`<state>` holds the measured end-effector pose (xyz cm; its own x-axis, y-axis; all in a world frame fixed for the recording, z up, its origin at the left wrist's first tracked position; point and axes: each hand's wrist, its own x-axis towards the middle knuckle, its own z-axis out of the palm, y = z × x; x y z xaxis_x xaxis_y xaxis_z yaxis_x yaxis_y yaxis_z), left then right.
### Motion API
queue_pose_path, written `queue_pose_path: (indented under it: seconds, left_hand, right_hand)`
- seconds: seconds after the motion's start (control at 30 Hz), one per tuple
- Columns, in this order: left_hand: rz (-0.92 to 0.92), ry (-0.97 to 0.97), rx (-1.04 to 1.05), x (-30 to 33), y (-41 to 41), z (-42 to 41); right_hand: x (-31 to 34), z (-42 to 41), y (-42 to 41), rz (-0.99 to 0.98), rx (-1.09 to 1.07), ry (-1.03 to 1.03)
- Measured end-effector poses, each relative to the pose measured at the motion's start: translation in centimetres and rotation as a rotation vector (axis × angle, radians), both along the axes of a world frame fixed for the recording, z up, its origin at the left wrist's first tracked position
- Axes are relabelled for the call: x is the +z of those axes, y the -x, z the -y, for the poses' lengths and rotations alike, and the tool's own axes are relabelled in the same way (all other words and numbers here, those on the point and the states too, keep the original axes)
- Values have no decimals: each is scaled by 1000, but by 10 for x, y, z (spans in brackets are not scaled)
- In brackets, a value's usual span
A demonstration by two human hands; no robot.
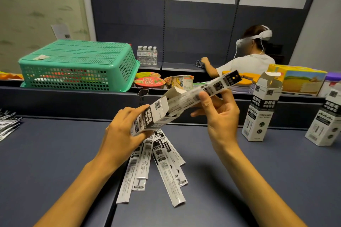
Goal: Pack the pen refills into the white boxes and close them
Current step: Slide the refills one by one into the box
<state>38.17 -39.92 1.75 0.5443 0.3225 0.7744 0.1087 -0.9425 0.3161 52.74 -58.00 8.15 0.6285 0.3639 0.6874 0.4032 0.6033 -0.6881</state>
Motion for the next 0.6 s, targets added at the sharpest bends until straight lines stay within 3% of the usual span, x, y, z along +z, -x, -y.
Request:
queue_pose_path:
  seconds: [0.17, 0.47, 0.6]
  left_hand:
    - [9, -9, 8, 0, 0, -1]
    - [14, -1, 8, 0, 0, 0]
    - [-9, -19, 2, -1, -1, 0]
  right_hand:
    - [-11, -5, 2, 81, 124, 157]
    - [-12, -1, -3, 141, 106, 292]
    - [-21, -8, 0, 246, 130, 554]
